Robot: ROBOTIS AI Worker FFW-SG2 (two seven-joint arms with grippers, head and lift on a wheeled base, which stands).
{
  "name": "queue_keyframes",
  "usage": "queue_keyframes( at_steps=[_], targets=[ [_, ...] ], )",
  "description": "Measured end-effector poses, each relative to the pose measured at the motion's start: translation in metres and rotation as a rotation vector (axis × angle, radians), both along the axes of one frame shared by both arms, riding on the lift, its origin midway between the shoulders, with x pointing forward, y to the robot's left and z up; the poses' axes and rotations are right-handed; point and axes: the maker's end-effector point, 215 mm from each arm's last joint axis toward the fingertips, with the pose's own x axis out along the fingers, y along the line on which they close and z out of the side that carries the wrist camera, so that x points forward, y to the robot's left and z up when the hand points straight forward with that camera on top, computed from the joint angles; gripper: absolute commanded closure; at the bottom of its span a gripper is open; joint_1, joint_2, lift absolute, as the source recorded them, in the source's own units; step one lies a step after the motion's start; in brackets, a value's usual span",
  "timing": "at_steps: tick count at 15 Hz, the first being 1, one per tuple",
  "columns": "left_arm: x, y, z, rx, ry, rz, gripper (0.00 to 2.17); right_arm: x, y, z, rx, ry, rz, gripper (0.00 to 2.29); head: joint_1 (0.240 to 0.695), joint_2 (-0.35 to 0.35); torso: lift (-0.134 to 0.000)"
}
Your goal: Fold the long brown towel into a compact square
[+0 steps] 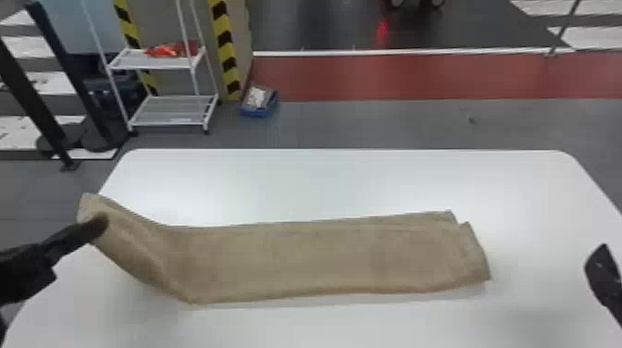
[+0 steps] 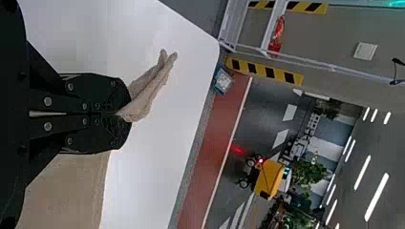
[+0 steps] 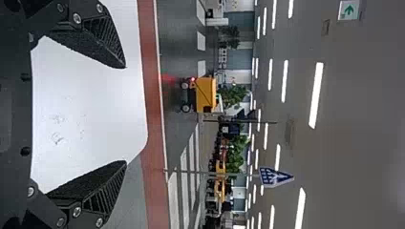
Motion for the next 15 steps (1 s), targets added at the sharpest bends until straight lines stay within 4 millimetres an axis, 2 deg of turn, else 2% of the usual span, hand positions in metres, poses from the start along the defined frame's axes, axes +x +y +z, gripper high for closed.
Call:
queue_keyframes(
  at_steps=[3,5,6,7,9,11,12,13,14,15],
  targets=[
    [0.016,-0.088,0.022,0.041,0.005,-0.131,2.15,-0.008,-0.023,0.001,0.002,-0.007,-0.045,0.19,0.695,-0.147,-0.118],
    [0.027,-0.156,0.021,0.084,0.016,-0.231,2.15,-0.013,-0.040,0.003,0.009,-0.014,-0.079,0.19,0.695,-0.236,-0.118],
    [0.030,-0.187,0.019,0.111,0.022,-0.276,2.15,-0.015,-0.046,0.003,0.011,-0.015,-0.089,0.19,0.695,-0.312,-0.118],
    [0.031,-0.219,0.016,0.134,0.026,-0.320,2.15,-0.017,-0.050,0.003,0.011,-0.014,-0.096,0.19,0.695,-0.350,-0.118],
    [0.026,-0.279,0.009,0.169,0.034,-0.395,2.15,-0.018,-0.054,0.000,0.012,-0.010,-0.104,0.19,0.695,-0.350,-0.118],
    [0.028,-0.323,0.001,0.257,0.033,-0.428,2.15,-0.017,-0.055,-0.001,0.014,-0.010,-0.106,0.19,0.695,-0.350,-0.118],
    [0.033,-0.339,-0.006,0.325,0.036,-0.428,2.00,-0.016,-0.053,-0.002,0.017,-0.009,-0.103,0.19,0.695,-0.350,-0.118],
    [0.038,-0.353,-0.015,0.378,0.038,-0.432,1.42,-0.014,-0.051,-0.003,0.020,-0.009,-0.099,0.19,0.695,-0.350,-0.118],
    [0.041,-0.364,-0.023,0.412,0.038,-0.436,0.29,-0.013,-0.049,-0.004,0.022,-0.009,-0.096,0.19,0.695,-0.350,-0.118],
    [0.043,-0.376,-0.033,0.436,0.037,-0.450,0.00,-0.013,-0.048,-0.004,0.023,-0.009,-0.094,0.19,0.695,-0.350,-0.118]
  ],
)
